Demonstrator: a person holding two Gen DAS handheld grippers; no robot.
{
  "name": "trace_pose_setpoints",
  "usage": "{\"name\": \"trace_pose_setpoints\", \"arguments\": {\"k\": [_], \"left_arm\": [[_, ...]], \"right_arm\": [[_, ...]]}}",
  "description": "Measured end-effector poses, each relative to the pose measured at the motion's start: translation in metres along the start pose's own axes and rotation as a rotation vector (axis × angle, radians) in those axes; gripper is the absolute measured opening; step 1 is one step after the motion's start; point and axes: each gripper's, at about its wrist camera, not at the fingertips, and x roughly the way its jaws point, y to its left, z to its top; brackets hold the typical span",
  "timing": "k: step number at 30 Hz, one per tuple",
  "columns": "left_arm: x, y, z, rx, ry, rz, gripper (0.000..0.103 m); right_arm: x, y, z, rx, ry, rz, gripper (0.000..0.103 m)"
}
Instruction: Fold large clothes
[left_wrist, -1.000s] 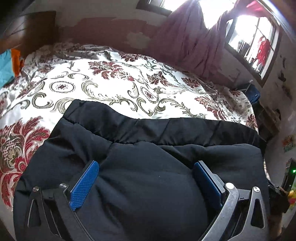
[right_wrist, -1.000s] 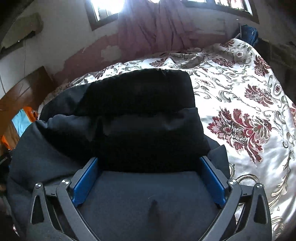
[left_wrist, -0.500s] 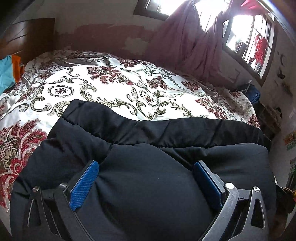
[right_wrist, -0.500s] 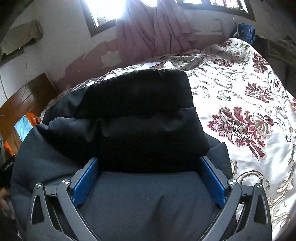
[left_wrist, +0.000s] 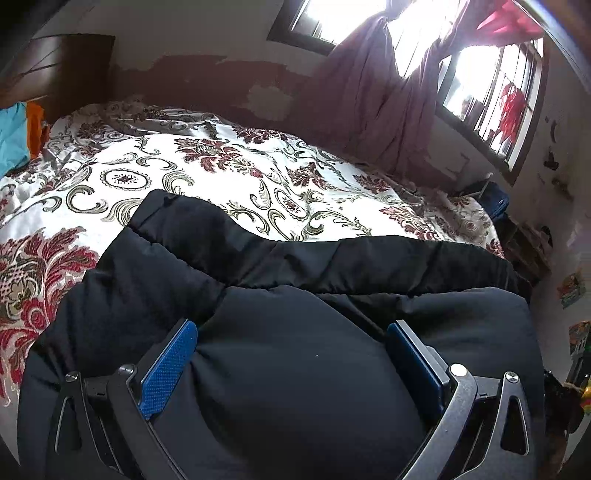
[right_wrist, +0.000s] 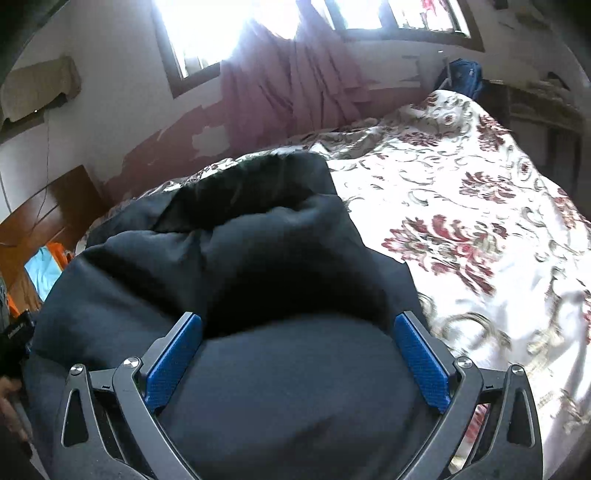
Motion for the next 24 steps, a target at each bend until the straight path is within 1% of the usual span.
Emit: {"name": "trace_pose_setpoints", "arguments": {"k": [3, 6, 8, 11, 13, 15, 17, 19, 22, 24], "left_arm": [[-0.010, 0.002, 0.003, -0.007, 0.033, -0.004, 0.103], [-0.026, 0.009, 0.003, -0.025, 0.041, 0.002, 0.103], [-0.040, 0.016, 0.001, -0.033, 0.042, -0.003, 0.103], [-0.059, 0.028, -0.004, -0.004, 0.060, 0.018, 0.103], [-0.075, 0.041, -0.010, 0.020, 0.063, 0.032, 0.103], [-0.096, 0.058, -0.016, 0.029, 0.058, 0.025, 0.103], [-0.110, 0.072, -0.022, 0.029, 0.064, 0.027, 0.103], [-0.122, 0.089, -0.030, 0.026, 0.094, 0.026, 0.103], [-0.129, 0.108, -0.041, 0.022, 0.148, 0.019, 0.103], [-0.131, 0.119, -0.048, 0.007, 0.178, -0.007, 0.103]], "right_arm": [[-0.020, -0.010, -0.005, 0.007, 0.005, -0.024, 0.101], [-0.038, -0.021, -0.011, 0.019, 0.013, -0.012, 0.101], [-0.054, -0.029, -0.018, 0.026, 0.024, 0.018, 0.101], [-0.081, -0.041, -0.029, 0.045, 0.037, 0.081, 0.101], [-0.097, -0.047, -0.036, 0.042, 0.046, 0.099, 0.101], [-0.108, -0.052, -0.042, 0.018, 0.073, 0.100, 0.101], [-0.113, -0.054, -0.048, -0.015, 0.107, 0.091, 0.101], [-0.118, -0.057, -0.053, -0.028, 0.137, 0.090, 0.101], [-0.122, -0.065, -0.059, -0.009, 0.187, 0.110, 0.101], [-0.119, -0.069, -0.062, 0.018, 0.212, 0.123, 0.101]]}}
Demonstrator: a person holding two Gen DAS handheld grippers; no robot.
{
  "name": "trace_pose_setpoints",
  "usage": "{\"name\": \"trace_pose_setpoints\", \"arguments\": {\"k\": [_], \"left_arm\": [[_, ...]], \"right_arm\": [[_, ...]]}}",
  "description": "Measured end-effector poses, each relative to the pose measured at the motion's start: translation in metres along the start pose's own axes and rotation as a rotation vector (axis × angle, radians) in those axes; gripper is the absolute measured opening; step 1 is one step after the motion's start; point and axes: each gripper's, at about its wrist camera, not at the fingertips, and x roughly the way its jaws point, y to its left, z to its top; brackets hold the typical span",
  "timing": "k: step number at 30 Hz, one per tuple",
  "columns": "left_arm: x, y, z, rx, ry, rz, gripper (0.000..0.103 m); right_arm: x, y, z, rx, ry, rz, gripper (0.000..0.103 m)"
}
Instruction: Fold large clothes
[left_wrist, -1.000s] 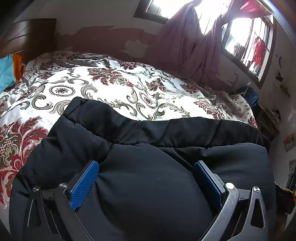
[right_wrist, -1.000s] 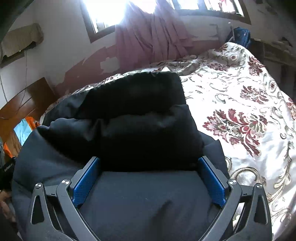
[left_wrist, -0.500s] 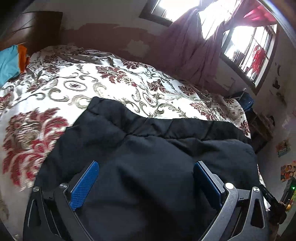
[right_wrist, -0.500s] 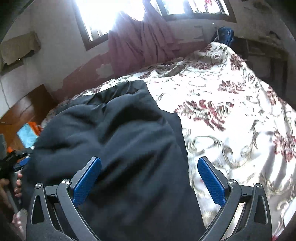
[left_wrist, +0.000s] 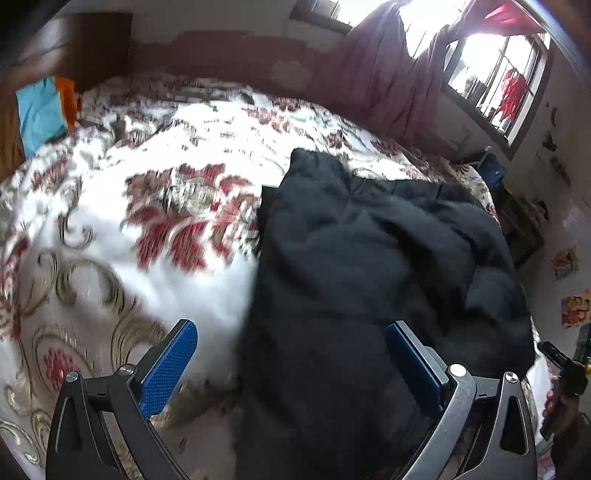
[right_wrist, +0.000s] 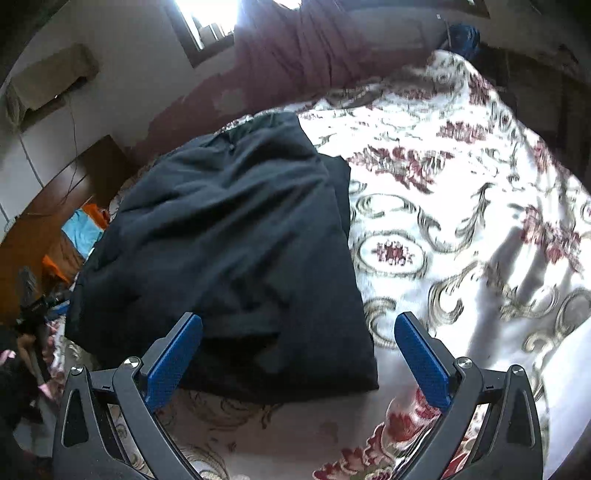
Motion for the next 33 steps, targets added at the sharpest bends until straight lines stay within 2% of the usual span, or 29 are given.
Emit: {"name": "trace_pose_setpoints", "arguments": {"k": [5, 12, 16, 22, 25, 26, 29, 33], "left_arm": [[0.018, 0.022, -0.009, -0.062, 0.107, -0.111, 0.103], [0.043, 0.021, -0.002, -0.078, 0.137, -0.170, 0.103], [0.055, 0.014, 0.006, -0.040, 0.166, -0.197, 0.103], [0.070, 0.014, 0.023, -0.009, 0.251, -0.260, 0.103], [0.077, 0.016, 0.031, -0.023, 0.290, -0.295, 0.103], [0.079, 0.018, 0.035, -0.034, 0.302, -0.301, 0.103], [0.085, 0.015, 0.041, -0.043, 0.315, -0.311, 0.103], [0.094, 0.010, 0.044, -0.017, 0.301, -0.325, 0.103]], "right_arm": [[0.011, -0.012, -0.001, 0.062, 0.021, 0.028, 0.101], [0.033, -0.023, 0.017, 0.111, 0.023, 0.069, 0.101], [0.045, -0.030, 0.043, 0.113, 0.010, 0.156, 0.101], [0.097, -0.043, 0.075, 0.180, 0.105, 0.229, 0.101], [0.127, -0.046, 0.076, 0.260, 0.186, 0.347, 0.101], [0.132, -0.047, 0.076, 0.275, 0.197, 0.361, 0.101], [0.137, -0.044, 0.071, 0.304, 0.188, 0.395, 0.102], [0.142, -0.052, 0.060, 0.402, 0.152, 0.459, 0.102]]}}
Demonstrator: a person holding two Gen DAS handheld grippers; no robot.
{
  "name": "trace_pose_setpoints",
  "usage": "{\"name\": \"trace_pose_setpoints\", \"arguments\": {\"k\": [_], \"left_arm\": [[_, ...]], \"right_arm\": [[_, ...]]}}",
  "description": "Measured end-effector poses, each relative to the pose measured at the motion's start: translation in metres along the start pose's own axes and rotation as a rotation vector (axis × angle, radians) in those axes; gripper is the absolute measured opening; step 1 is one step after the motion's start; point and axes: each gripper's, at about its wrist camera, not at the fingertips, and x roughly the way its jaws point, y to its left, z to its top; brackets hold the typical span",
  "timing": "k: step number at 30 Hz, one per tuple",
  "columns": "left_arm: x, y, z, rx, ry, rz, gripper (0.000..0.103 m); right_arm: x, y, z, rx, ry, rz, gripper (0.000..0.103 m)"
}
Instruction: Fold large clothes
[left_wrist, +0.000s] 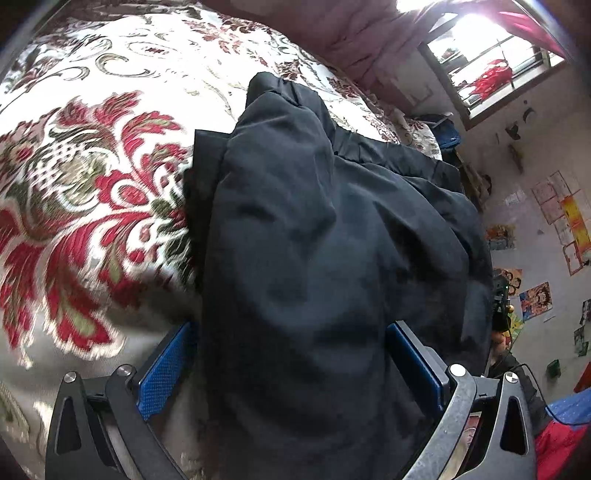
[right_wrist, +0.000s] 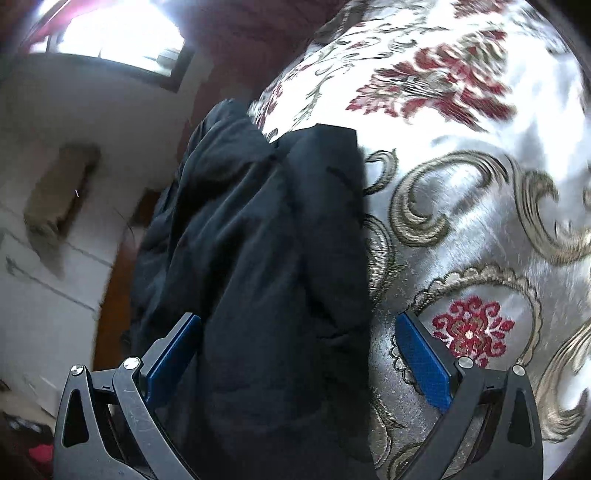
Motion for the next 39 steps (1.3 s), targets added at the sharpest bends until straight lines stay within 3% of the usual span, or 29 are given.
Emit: {"name": "trace_pose_setpoints", "arguments": {"k": [4, 11, 16, 20, 22, 24, 28, 31, 33, 34, 36, 39], "left_arm": [[0.006, -0.004, 0.004, -0.003, -0.001, -0.010, 0.103], [0.011, -0.004, 0.011, -0.044, 0.028, -0.026, 0.103], [0.024, -0.018, 0.011, -0.036, 0.047, 0.012, 0.103], [0.031, -0.034, 0.010, -0.009, 0.048, 0.095, 0.103], [0.032, -0.041, 0.009, 0.008, 0.041, 0.131, 0.098], [0.031, -0.047, 0.009, 0.022, 0.038, 0.148, 0.085], [0.026, -0.053, 0.009, 0.004, 0.035, 0.168, 0.069], [0.023, -0.051, 0.009, -0.025, 0.063, 0.169, 0.056], [0.019, -0.052, 0.009, -0.037, 0.068, 0.167, 0.042], [0.017, -0.054, 0.010, -0.042, 0.062, 0.160, 0.039], [0.012, -0.059, 0.008, -0.027, 0.051, 0.165, 0.029], [0.002, -0.073, 0.009, 0.001, 0.026, 0.192, 0.023]], "right_arm": [[0.001, -0.008, -0.002, 0.079, -0.032, 0.061, 0.102], [0.018, 0.025, -0.004, 0.001, 0.051, 0.008, 0.102], [0.024, 0.044, -0.008, -0.021, 0.066, -0.071, 0.102], [0.029, 0.060, -0.013, -0.025, 0.090, -0.158, 0.102], [0.032, 0.070, -0.013, -0.013, 0.098, -0.196, 0.102], [0.033, 0.076, -0.013, 0.007, 0.095, -0.213, 0.102], [0.036, 0.082, -0.018, 0.087, 0.051, -0.202, 0.102], [0.035, 0.091, -0.025, 0.088, 0.022, -0.192, 0.087], [0.031, 0.098, -0.032, 0.077, 0.002, -0.198, 0.067], [0.027, 0.104, -0.035, 0.064, -0.003, -0.195, 0.062], [0.021, 0.117, -0.037, 0.041, -0.014, -0.183, 0.040], [0.005, 0.149, -0.029, -0.050, -0.063, -0.169, 0.026]]}}
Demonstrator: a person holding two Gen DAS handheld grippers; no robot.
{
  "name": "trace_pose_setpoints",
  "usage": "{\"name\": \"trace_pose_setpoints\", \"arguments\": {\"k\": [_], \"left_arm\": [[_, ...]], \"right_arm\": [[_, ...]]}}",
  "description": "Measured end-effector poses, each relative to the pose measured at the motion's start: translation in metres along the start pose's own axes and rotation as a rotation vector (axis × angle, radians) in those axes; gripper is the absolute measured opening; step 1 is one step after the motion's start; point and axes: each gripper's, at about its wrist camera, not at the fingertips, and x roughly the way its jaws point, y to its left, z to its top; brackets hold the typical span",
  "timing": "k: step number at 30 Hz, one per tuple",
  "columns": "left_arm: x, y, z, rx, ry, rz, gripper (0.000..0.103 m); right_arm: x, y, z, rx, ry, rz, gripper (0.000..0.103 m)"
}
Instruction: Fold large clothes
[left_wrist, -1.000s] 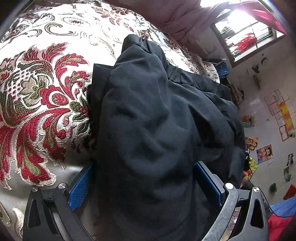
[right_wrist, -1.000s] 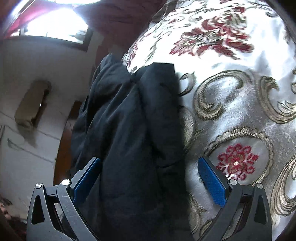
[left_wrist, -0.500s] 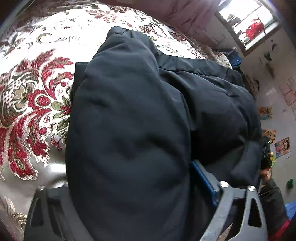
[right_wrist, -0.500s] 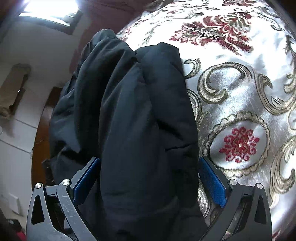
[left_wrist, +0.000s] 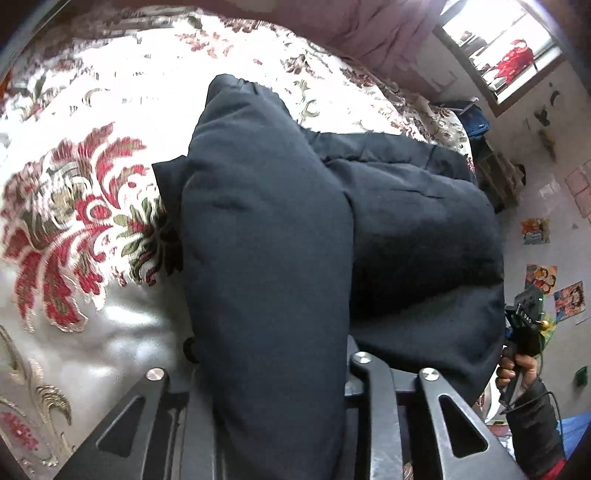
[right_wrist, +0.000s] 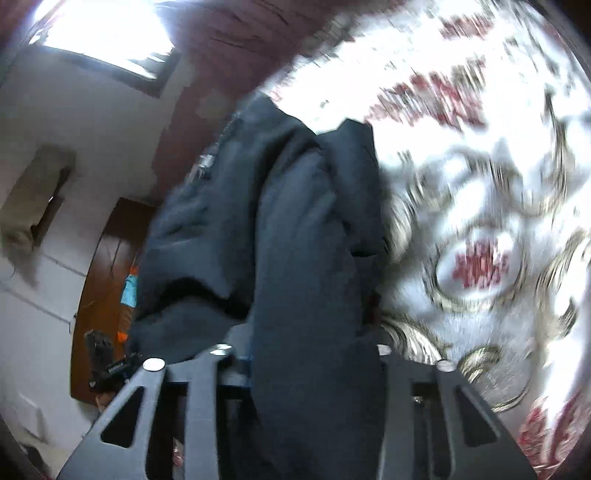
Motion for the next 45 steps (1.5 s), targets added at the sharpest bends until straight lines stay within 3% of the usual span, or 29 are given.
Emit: {"name": "trace_pose_setpoints", "arguments": {"k": [7, 12, 15, 19, 25, 28, 34, 36, 38, 42, 45], "left_arm": [[-0.044, -0.035, 0.014, 0.026, -0.101, -0.004, 0.018], [-0.077, -0.080, 0.035, 0.103, -0.198, -0.035, 0.018], [-0.088, -0.102, 0.039, 0.152, -0.242, -0.063, 0.018], [-0.076, -0.140, 0.038, 0.218, -0.269, -0.085, 0.018], [-0.008, -0.159, 0.024, 0.221, -0.197, -0.102, 0.018], [0.019, -0.161, 0.010, 0.223, -0.181, -0.039, 0.020], [0.019, -0.159, 0.007, 0.204, -0.171, 0.002, 0.036], [0.018, -0.163, 0.007, 0.197, -0.158, 0.045, 0.043], [0.016, -0.162, 0.003, 0.173, -0.147, 0.069, 0.052], [0.007, -0.163, -0.008, 0.130, -0.171, 0.156, 0.075], [-0.013, -0.172, -0.020, 0.173, -0.286, 0.238, 0.090]], "right_arm": [[-0.064, 0.065, 0.025, -0.221, -0.180, 0.033, 0.020], [-0.131, 0.047, 0.024, -0.280, -0.297, 0.028, 0.020], [-0.167, 0.032, 0.009, -0.321, -0.366, -0.007, 0.020], [-0.189, -0.004, 0.005, -0.281, -0.413, -0.046, 0.020], [-0.165, -0.090, -0.014, -0.121, -0.321, -0.202, 0.021], [-0.155, -0.105, -0.024, -0.078, -0.294, -0.231, 0.031], [-0.143, -0.103, -0.026, -0.040, -0.282, -0.357, 0.063], [-0.142, -0.097, -0.031, -0.076, -0.285, -0.419, 0.086], [-0.151, -0.079, -0.036, -0.164, -0.337, -0.504, 0.100], [-0.168, -0.040, -0.051, -0.353, -0.434, -0.599, 0.101], [-0.178, -0.021, -0.065, -0.410, -0.457, -0.600, 0.101]]}}
